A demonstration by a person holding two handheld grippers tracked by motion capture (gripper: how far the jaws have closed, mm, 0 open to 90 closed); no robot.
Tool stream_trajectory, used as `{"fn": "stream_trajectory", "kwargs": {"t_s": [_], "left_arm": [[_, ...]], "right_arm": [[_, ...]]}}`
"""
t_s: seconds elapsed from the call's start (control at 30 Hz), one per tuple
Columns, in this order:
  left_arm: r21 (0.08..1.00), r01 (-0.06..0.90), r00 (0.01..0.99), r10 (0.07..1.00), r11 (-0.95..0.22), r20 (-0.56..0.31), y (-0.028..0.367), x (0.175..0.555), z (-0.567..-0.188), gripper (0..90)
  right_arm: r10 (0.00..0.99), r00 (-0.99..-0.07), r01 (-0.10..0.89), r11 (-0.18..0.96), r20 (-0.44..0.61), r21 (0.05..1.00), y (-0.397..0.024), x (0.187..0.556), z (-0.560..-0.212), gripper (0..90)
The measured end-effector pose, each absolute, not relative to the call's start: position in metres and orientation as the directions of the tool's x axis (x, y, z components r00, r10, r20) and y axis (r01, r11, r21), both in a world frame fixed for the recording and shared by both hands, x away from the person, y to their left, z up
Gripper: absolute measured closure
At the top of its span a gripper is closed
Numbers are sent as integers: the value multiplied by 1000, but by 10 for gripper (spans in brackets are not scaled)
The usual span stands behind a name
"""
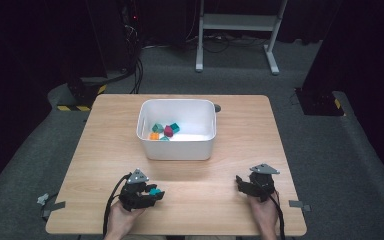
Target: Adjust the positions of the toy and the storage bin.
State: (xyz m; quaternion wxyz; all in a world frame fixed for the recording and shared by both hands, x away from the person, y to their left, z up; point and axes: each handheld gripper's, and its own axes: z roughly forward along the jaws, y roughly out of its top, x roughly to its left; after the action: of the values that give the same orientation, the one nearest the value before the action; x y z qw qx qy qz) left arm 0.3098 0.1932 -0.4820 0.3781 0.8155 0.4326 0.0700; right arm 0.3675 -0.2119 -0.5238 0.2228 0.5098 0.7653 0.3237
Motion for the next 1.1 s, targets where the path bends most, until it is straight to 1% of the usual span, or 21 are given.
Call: {"fn": "stream_trajectory", "kwargs": {"t_s": [0.23, 0.4, 0.63, 0.9, 1.0, 1.1], "left_arm": [[684, 652, 613, 758, -327, -222, 201, 316, -471, 549], [698, 649, 609, 757, -303, -238, 208, 324, -455, 549], [728, 625, 609, 759, -281, -230, 216, 343, -424, 549], [770, 596, 608, 755, -229, -246, 222, 372, -387, 549], [780, 582, 615, 751, -229, -239, 221, 382, -374, 549], [787, 564, 625, 752, -250, -209, 218, 391, -363, 549]], "right_arm": [[925, -381, 636, 270, -11, 723, -212, 368, -524, 262], [925, -381, 636, 270, -11, 723, -212, 368, -524, 262], [925, -381, 636, 270, -11, 723, -212, 368, -524, 262], [925, -381, 636, 270, -10, 723, -212, 368, -524, 261], [924, -383, 635, 273, -13, 723, -212, 367, -524, 262], [924, -383, 635, 273, -12, 723, -212, 367, -524, 262]]}}
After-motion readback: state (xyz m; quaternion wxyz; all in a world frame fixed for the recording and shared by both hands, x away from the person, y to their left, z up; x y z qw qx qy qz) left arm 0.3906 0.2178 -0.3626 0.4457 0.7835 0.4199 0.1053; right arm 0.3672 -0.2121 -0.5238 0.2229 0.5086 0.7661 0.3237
